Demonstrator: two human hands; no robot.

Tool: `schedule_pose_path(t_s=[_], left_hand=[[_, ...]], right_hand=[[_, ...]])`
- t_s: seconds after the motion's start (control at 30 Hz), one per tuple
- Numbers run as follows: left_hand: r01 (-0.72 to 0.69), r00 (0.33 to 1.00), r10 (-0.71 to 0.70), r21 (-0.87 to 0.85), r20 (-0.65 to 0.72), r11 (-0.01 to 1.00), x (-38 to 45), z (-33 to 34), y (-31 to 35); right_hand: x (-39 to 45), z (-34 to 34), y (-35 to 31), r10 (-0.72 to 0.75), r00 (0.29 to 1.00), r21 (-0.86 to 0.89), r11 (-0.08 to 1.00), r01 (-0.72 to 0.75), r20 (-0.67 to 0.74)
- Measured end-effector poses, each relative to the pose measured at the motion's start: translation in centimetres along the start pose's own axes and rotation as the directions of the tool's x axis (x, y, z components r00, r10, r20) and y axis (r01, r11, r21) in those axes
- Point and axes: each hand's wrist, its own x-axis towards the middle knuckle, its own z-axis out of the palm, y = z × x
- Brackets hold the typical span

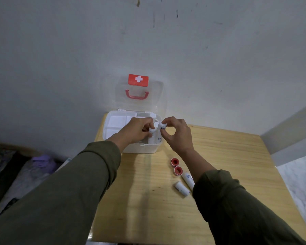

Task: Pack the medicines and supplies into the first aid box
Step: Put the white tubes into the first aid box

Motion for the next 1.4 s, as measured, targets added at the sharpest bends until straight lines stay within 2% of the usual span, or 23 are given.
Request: schedule_pose_path(t_s=[0.37,0.57,0.73,0.9,1.17,1.27,1.4], left_hand=[[-0.010,0.998,0.007,0.058,0.059,0.998,0.6,0.3,-1.1],[-0.035,0.999,0.034,0.021,0.035,0.999,0.8,0.1,-1.4],[-0.074,0.997,0.074,0.009,0.020,0.997,0.7,0.2,-1.4],[-0.056,0.998,0.056,-0.035,0.022,0.998,0.4,0.4,-1.5],[-0.023,1.000,0.024,-0.067,0.007,0.997,0.0,0.3,-1.2],[-0.021,0.999,0.018,-0.088,-0.041,0.996,-0.3,0.1,-0.9],[-0.059,0.984,0.044,-0.084,-0.170,0.995,-0.9,0.1,-0.1]], right_hand=[[-0.6,0.8,1.2,0.017,0.998,-0.029,0.999,-0.015,0.066],[-0.6,0.9,1.3,0.004,0.990,-0.119,0.993,0.012,0.138],[-0.9,0.9,1.4,-0.062,0.990,-0.179,0.980,0.084,0.124],[-1.3,1.2,1.7,-0.055,0.988,-0.225,0.971,0.086,0.142],[-1.6,-0.1,1.9,0.030,0.991,-0.138,0.990,-0.012,0.131],[-1.9,-1.1,2.4,0.046,0.992,-0.128,0.991,-0.031,0.114],[-2.3,-2.3,4.2,0.067,0.989,-0.174,0.984,-0.043,0.133]])
